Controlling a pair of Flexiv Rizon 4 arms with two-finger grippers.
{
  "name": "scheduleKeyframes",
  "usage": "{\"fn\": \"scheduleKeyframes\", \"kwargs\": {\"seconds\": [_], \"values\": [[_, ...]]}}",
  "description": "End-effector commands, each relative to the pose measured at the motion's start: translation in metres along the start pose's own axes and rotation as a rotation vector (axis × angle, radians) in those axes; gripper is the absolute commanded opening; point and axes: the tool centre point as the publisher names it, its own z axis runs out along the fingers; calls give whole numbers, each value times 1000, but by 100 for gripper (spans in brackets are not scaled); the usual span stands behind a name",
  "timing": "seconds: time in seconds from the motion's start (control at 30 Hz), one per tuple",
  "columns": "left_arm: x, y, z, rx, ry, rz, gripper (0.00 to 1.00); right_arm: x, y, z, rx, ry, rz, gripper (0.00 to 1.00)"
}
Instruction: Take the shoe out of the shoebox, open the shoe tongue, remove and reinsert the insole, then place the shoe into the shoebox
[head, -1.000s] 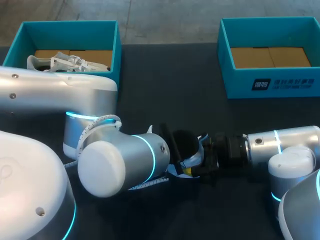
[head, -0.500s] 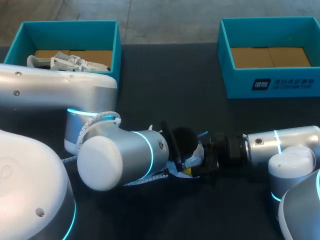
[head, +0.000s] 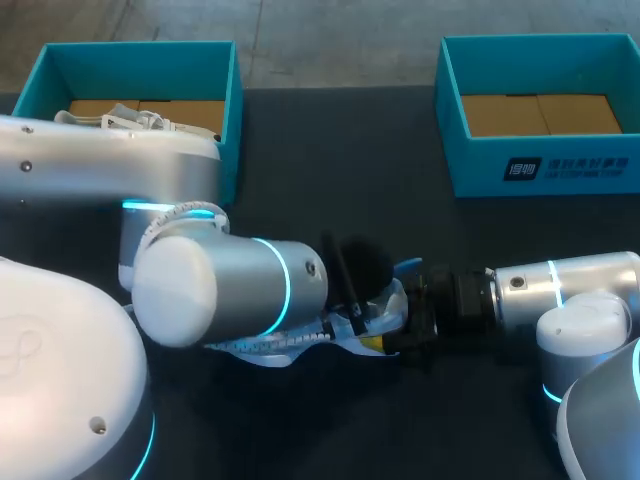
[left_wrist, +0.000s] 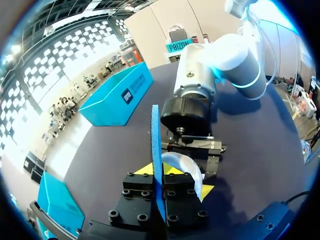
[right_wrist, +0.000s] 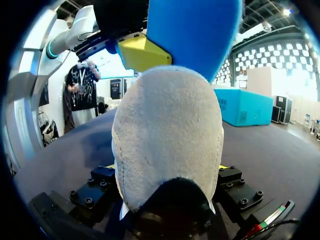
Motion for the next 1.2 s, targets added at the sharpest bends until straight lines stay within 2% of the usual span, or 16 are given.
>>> {"fn": "scheduleKeyframes", "kwargs": {"seconds": [0.03,0.53,0.93,1.2], "values": [[-5,-6,-11,0,22,-3,0,1,1,0,3,-1,0,0],[3,-40,-23,17,10,-17,0,1,1,0,3,-1,0,0],[0,-71,-25,-47,61,-20,0,1,1,0,3,-1,0,0],[-14,-89,-24,-104,160,-70,0,1,1,0,3,-1,0,0]]}}
